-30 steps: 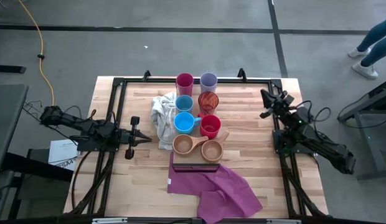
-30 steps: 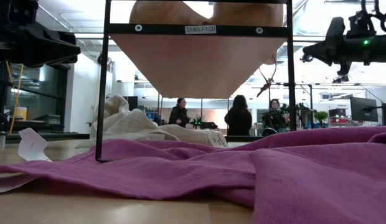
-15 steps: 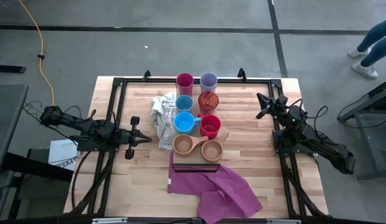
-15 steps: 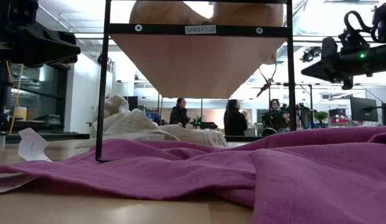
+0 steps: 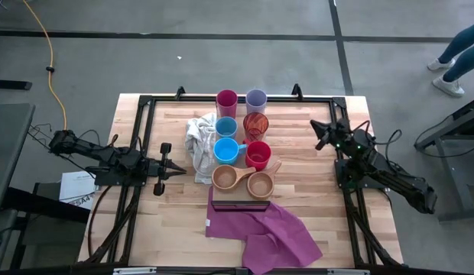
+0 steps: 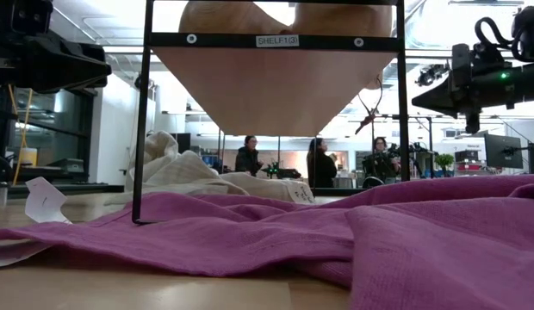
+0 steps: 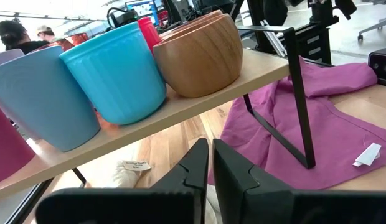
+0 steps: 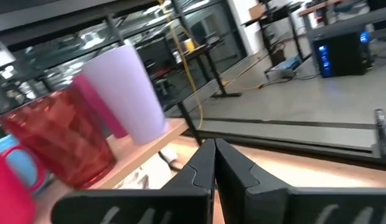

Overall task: Stack small to large cups/mugs on shelf
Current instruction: Return to Home Position

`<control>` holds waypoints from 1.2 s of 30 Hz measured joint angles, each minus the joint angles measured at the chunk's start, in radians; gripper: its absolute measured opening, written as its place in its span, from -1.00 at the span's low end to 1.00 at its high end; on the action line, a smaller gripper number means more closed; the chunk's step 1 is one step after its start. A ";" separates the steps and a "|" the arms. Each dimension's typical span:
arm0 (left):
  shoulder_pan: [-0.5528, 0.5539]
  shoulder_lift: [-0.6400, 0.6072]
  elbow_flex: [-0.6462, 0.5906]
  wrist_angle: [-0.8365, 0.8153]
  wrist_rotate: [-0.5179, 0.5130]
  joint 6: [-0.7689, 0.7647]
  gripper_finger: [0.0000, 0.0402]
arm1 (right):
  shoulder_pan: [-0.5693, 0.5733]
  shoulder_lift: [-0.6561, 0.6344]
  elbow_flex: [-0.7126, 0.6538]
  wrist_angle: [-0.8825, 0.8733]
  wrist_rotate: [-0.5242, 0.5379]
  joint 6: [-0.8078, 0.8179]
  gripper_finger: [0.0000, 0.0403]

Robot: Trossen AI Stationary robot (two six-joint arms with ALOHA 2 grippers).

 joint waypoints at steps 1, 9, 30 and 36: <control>0.000 0.000 0.000 0.000 0.000 0.000 -0.94 | 0.000 0.000 0.000 -0.002 -0.012 -0.007 -1.00; 0.000 0.000 0.000 0.000 0.000 0.000 -0.94 | 0.000 0.010 0.000 -0.009 -0.054 -0.030 -1.00; 0.000 0.000 0.000 0.000 0.000 0.000 -0.94 | 0.577 0.071 0.000 -0.009 -0.052 -0.025 -1.00; 0.000 0.000 0.000 0.000 0.000 0.000 -0.93 | 0.706 0.071 0.000 -0.009 -0.054 -0.025 -1.00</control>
